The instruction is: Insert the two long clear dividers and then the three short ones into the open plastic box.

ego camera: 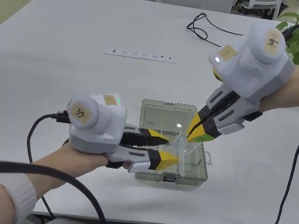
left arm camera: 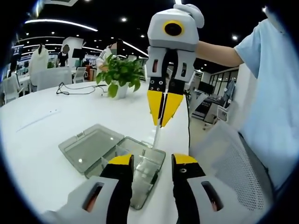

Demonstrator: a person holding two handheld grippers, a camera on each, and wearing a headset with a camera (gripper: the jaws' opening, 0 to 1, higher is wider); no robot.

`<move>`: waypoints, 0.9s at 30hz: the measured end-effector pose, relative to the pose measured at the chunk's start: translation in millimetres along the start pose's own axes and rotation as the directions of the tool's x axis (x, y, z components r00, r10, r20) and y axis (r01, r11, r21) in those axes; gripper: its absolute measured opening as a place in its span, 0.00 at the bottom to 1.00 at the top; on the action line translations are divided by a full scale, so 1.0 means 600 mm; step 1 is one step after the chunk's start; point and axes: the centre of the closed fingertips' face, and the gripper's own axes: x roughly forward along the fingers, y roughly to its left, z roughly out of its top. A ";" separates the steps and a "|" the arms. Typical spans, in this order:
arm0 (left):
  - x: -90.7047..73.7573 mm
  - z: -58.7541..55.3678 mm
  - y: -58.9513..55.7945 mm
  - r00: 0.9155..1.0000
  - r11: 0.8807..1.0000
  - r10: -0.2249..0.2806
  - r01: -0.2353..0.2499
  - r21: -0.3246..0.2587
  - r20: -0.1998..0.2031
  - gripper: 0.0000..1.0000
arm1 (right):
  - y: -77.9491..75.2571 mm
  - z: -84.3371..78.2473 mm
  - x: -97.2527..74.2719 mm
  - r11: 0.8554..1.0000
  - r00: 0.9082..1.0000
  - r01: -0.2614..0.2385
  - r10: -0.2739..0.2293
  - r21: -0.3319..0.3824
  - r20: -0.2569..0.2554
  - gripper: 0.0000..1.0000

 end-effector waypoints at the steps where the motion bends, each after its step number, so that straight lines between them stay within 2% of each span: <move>1: -0.003 -0.002 0.003 1.000 1.000 0.008 -0.008 -0.001 -0.002 0.34 | -0.001 0.001 0.001 1.000 1.000 0.003 -0.003 -0.001 -0.001 0.02; 8: -0.029 -0.025 0.025 0.996 0.996 0.086 -0.086 -0.019 -0.025 0.52 | -0.024 0.008 0.010 0.999 0.999 0.030 -0.029 0.038 -0.012 0.02; 10: -0.034 -0.032 0.032 0.993 0.994 0.110 -0.111 -0.022 -0.037 0.61 | -0.028 0.013 0.014 0.999 0.999 0.031 -0.031 0.039 -0.010 0.02; 13: -0.041 -0.038 0.039 0.990 0.991 0.132 -0.134 -0.029 -0.039 0.67 | -0.035 0.020 0.021 0.998 0.999 0.037 -0.037 0.042 -0.009 0.02; 25: -0.065 -0.062 0.068 0.971 0.973 0.225 -0.228 -0.037 -0.076 1.00 | -0.056 0.031 0.055 0.998 0.999 0.037 -0.036 0.058 -0.009 0.02; 27: -0.068 -0.066 0.070 0.969 0.972 0.230 -0.234 -0.038 -0.085 1.00 | -0.058 0.031 0.059 0.998 0.999 0.038 -0.038 0.058 -0.011 0.02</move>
